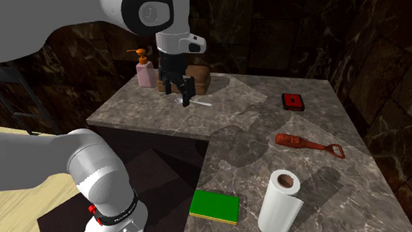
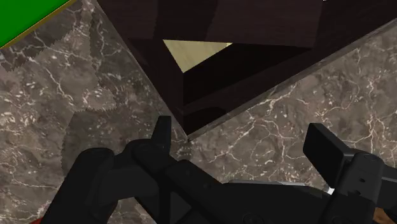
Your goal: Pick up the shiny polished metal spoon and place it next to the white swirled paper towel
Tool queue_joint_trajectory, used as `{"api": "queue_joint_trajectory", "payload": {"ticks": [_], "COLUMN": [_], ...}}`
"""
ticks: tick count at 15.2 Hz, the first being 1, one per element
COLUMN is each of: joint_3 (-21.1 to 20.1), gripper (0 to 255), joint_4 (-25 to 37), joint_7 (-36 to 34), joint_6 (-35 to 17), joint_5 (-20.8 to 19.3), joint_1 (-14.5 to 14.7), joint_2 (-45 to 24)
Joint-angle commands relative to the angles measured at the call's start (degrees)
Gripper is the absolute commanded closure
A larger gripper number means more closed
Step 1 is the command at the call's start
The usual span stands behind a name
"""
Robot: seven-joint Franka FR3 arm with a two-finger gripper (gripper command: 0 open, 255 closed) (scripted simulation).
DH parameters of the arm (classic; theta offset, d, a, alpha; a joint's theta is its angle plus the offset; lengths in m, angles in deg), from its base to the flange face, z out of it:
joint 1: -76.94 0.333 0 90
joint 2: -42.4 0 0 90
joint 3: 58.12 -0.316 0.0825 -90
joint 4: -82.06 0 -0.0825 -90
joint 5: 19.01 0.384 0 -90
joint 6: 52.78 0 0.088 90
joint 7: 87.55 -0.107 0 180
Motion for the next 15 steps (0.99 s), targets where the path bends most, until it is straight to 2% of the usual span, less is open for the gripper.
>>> {"api": "queue_joint_trajectory", "payload": {"ticks": [1, 8, 15], "joint_3": [0.0, -7.82, -14.93], "gripper": [0, 0, 0], "joint_4": [0.0, -2.84, -0.95], "joint_7": [0.0, -17.06, -32.85], "joint_6": [0.0, -10.89, -22.92], "joint_5": [0.0, 8.29, 14.18], "joint_1": [0.0, -0.47, -1.37], "joint_2": [0.0, -7.11, -18.99]}}
